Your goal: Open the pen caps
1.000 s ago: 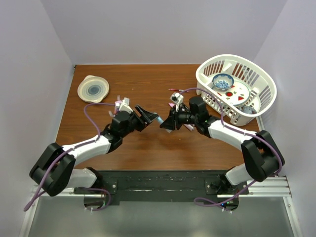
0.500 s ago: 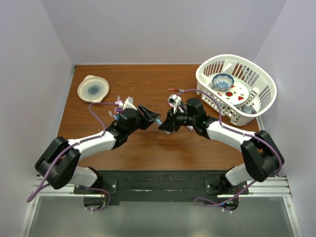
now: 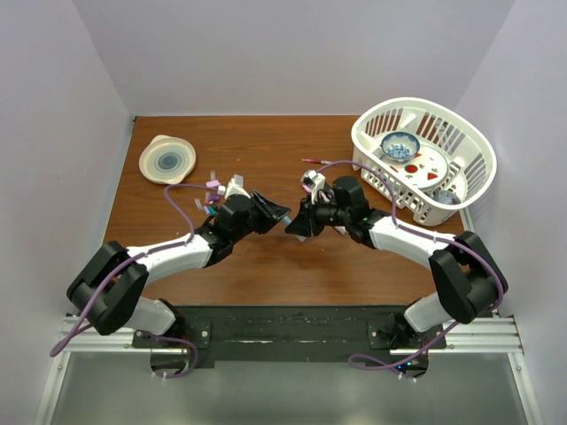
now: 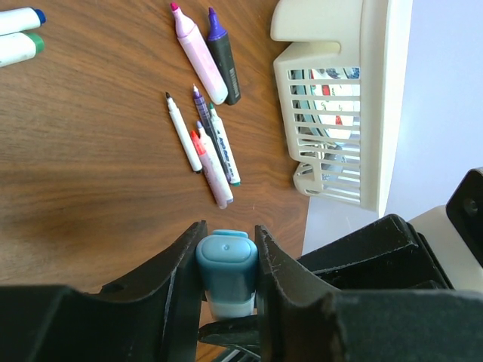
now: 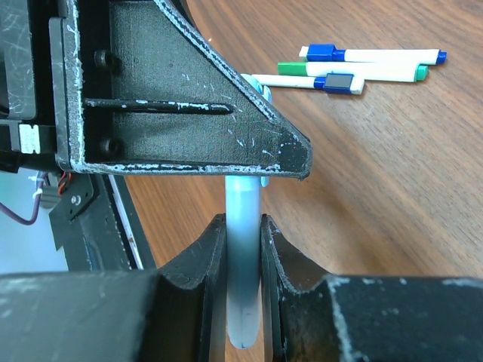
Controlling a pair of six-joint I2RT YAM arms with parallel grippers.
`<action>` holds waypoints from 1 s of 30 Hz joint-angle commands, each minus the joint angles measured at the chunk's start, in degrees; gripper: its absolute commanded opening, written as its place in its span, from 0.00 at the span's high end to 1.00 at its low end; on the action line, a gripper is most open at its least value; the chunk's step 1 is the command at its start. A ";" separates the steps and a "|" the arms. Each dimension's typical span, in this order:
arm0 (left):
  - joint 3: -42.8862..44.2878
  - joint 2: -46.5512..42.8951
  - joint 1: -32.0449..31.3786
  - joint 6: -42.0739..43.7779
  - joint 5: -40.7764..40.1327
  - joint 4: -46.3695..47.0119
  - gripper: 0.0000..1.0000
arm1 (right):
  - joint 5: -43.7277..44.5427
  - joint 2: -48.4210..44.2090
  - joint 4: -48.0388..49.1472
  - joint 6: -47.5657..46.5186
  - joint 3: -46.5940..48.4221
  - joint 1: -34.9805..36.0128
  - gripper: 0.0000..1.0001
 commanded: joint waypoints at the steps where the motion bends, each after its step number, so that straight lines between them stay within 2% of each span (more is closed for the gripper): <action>1: 1.85 -3.97 2.49 1.94 -4.22 -0.95 1.00 | -2.78 0.79 0.62 -0.19 1.96 0.38 1.00; 2: 1.59 -4.94 4.16 1.59 -4.57 -1.30 1.00 | -3.14 0.53 1.23 -0.19 1.70 0.91 1.00; 5: 0.36 -8.54 15.38 -1.04 -6.07 -4.46 1.00 | -4.11 0.26 1.59 -0.72 1.00 2.14 1.00; 11: -1.84 -13.29 28.49 -2.28 -6.17 -6.66 1.00 | -5.25 2.64 0.98 -1.07 1.61 3.02 1.00; 17: -2.89 -14.09 33.95 5.09 -3.88 -12.02 1.00 | -4.63 0.36 -4.28 -7.90 3.45 2.85 1.00; 19: -4.47 -12.60 35.72 6.76 -2.47 -12.91 1.00 | -10.15 0.35 -12.07 -17.99 6.35 1.97 1.00; 21: -6.48 -10.50 38.62 7.04 -1.16 -13.00 1.00 | -16.11 1.14 -15.53 -23.10 8.10 0.92 1.00; 23: -7.72 -8.65 40.90 7.39 -0.19 -11.25 1.00 | -18.34 1.49 -17.12 -24.27 8.46 -0.49 1.00; 26: -8.61 -4.96 42.14 8.00 -0.09 -9.92 0.96 | -19.31 1.67 -17.74 -25.15 8.55 -1.37 1.00; 30: -7.03 1.01 42.41 9.23 0.34 -9.31 0.84 | -19.58 2.02 -18.09 -25.50 8.73 -1.64 1.00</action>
